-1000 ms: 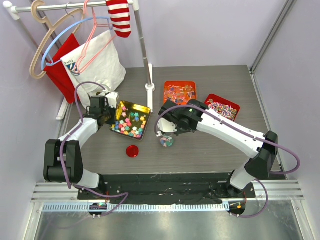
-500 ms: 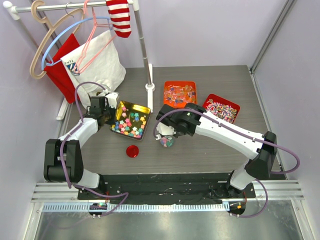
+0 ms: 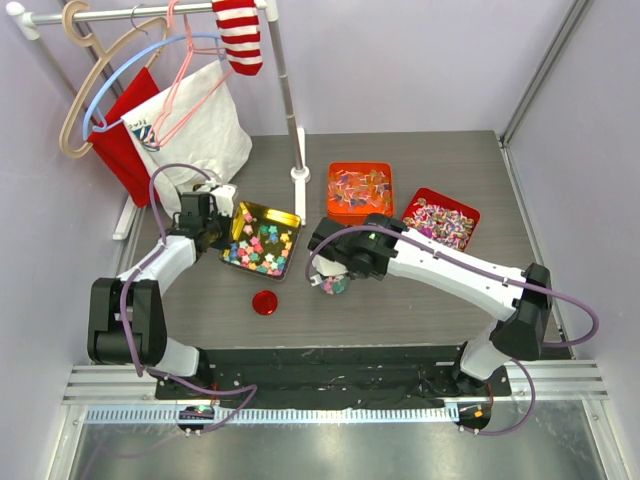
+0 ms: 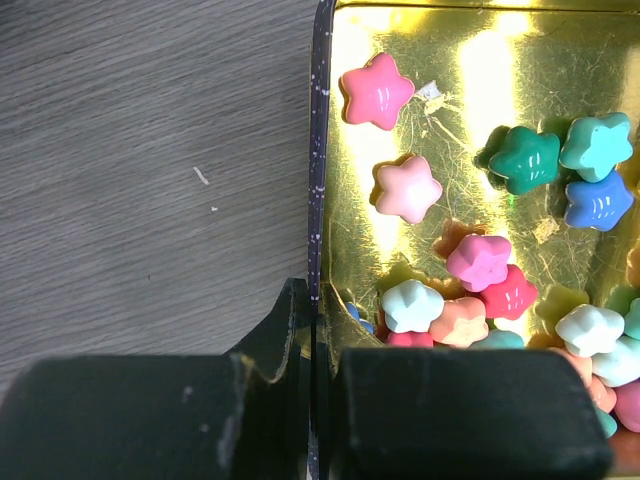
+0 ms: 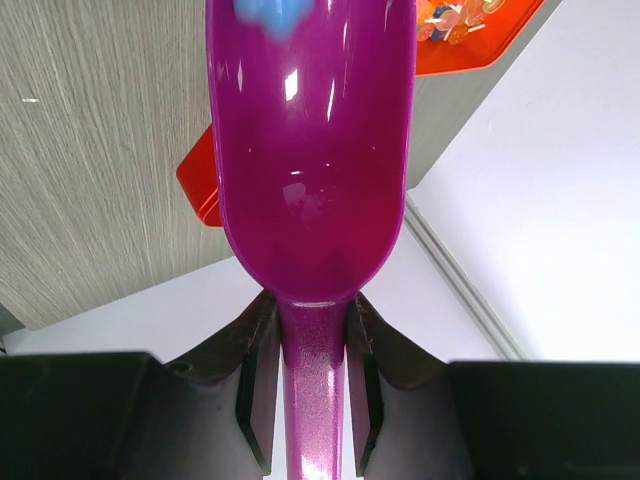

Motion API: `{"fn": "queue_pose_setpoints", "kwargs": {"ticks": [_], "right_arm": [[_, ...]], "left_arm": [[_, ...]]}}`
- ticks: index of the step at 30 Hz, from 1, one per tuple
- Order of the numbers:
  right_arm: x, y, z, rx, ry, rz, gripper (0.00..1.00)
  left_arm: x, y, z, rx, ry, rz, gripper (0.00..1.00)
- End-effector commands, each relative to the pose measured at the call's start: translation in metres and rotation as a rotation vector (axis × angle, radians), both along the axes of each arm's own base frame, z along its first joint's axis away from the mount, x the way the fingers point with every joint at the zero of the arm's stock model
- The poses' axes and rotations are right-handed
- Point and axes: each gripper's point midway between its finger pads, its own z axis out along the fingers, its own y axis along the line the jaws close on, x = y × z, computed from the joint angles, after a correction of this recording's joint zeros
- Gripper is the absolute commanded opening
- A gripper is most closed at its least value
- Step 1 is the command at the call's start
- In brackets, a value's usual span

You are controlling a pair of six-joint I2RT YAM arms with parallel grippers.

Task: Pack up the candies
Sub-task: Place the fake candies in the packing bottle, then scoop the fake candies from the storage box.

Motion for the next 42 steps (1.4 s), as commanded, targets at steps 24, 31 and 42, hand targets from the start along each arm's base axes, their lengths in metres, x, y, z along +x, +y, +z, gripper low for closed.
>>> {"fn": "queue_pose_setpoints", "kwargs": {"ticks": [24, 31, 42], "right_arm": [[0.015, 0.015, 0.048, 0.353, 0.099, -0.061, 0.01], [0.026, 0.039, 0.036, 0.497, 0.269, -0.085, 0.01], [0.088, 0.071, 0.032, 0.492, 0.063, -0.122, 0.01]], "left_arm": [[0.019, -0.006, 0.011, -0.044, -0.052, -0.014, 0.00], [0.018, -0.007, 0.016, -0.048, -0.065, -0.022, 0.00], [0.017, -0.010, 0.031, -0.063, -0.110, -0.040, 0.00]]}}
